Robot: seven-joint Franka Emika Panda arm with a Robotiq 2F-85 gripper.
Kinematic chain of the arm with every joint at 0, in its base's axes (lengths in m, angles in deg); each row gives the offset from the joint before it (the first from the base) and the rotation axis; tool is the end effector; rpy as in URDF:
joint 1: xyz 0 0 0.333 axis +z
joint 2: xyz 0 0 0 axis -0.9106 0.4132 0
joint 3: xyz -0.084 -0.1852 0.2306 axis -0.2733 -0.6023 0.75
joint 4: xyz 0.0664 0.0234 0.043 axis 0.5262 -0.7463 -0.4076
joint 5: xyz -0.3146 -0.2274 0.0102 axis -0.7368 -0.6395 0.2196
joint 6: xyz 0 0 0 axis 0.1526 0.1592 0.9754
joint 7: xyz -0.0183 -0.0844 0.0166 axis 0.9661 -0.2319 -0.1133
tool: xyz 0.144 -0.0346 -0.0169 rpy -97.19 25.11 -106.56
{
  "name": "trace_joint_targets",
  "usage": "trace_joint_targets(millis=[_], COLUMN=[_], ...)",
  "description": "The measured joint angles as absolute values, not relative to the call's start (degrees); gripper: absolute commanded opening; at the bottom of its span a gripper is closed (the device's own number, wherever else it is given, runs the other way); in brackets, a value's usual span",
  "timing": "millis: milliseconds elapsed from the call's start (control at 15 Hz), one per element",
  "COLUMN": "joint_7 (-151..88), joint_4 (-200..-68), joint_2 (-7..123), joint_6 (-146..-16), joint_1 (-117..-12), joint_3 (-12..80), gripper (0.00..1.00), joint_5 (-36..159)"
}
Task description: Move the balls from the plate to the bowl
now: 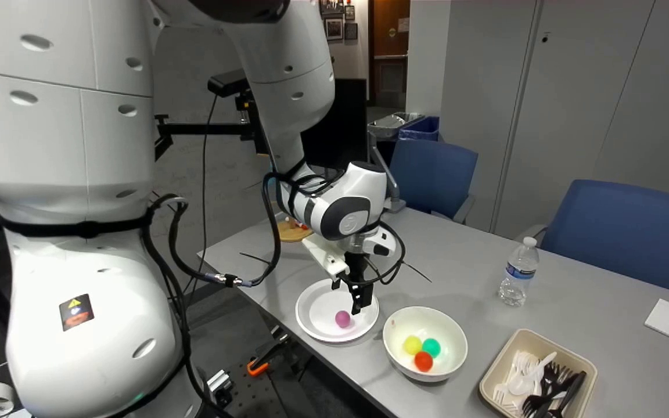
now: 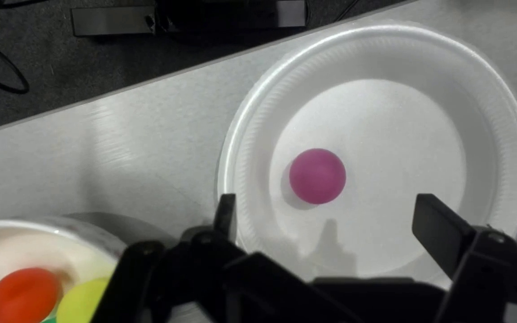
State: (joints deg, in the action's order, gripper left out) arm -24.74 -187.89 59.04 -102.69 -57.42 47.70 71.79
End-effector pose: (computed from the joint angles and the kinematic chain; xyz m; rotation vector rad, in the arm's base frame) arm 0.4007 0.1348 0.1008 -3.0729 0.0313 0.2321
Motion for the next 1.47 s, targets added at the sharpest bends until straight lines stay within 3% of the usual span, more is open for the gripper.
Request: trace_joint_targets(millis=[933, 1067, 1133, 1267, 1467], joint_7=[-26.1, -26.1, -26.1, -26.1, -26.1], joint_4=[-186.4, -186.0, -185.8, -185.5, -185.0], joint_2=[68.5, 69.0, 69.4, 69.9, 70.7], joint_6=[-113.7, -113.7, -113.7, -113.7, -113.7], joint_1=[-57.3, -57.3, -57.3, -57.3, -57.3], joint_3=[48.5, 48.4, 48.4, 48.3, 48.2], gripper=[0.99, 0.96, 0.86, 0.82, 0.84], joint_5=[71.8, 71.8, 71.8, 71.7, 71.7])
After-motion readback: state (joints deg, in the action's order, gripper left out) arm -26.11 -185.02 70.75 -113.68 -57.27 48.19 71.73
